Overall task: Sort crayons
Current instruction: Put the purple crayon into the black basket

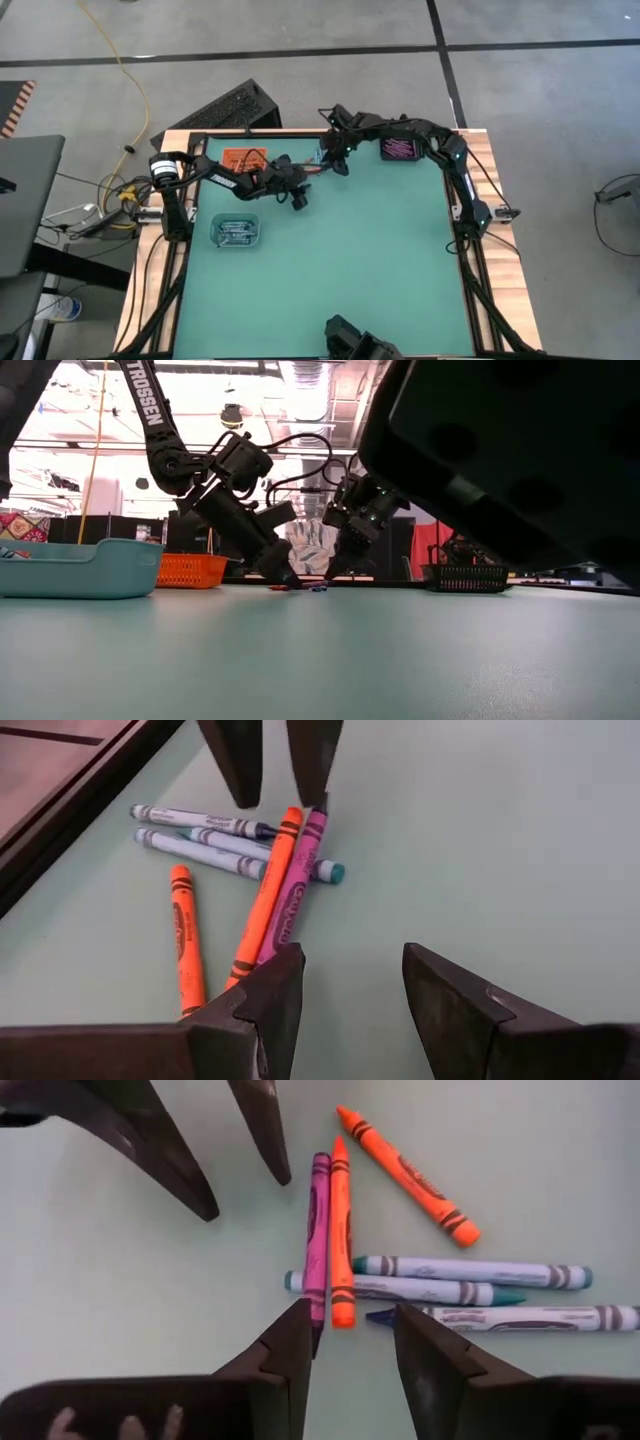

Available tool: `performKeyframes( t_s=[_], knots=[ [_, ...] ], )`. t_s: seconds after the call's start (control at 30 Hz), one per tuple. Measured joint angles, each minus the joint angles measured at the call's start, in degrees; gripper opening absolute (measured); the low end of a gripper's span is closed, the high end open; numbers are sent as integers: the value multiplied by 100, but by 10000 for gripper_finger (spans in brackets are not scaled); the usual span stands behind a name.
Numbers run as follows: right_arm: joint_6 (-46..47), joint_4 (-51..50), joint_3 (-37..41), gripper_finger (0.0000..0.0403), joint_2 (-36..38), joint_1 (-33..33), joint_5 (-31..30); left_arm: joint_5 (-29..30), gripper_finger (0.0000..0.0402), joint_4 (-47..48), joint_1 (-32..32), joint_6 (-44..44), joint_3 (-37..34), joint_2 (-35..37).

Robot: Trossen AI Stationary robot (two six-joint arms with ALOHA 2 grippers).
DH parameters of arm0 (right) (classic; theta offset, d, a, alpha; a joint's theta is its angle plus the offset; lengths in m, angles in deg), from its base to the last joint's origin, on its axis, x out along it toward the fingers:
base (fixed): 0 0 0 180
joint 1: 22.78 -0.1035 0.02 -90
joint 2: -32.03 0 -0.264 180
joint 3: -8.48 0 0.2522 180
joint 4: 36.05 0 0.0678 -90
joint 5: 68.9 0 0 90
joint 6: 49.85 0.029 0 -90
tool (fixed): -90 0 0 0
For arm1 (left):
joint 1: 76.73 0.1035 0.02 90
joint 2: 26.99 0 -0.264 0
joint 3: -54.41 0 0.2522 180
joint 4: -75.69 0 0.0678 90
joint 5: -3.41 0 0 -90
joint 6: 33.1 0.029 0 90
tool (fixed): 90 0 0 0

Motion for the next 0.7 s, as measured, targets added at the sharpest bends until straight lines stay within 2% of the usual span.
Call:
performKeyframes(
  t_s=[0.2,0.7],
  knots=[
    [2,-3,3,121,-4,-1,1,-83,162,-16,0,-9,0,0],
    [-44,-643,3,128,5,-3,-41,-231,162,24,0,-48,0,4]
  ],
)
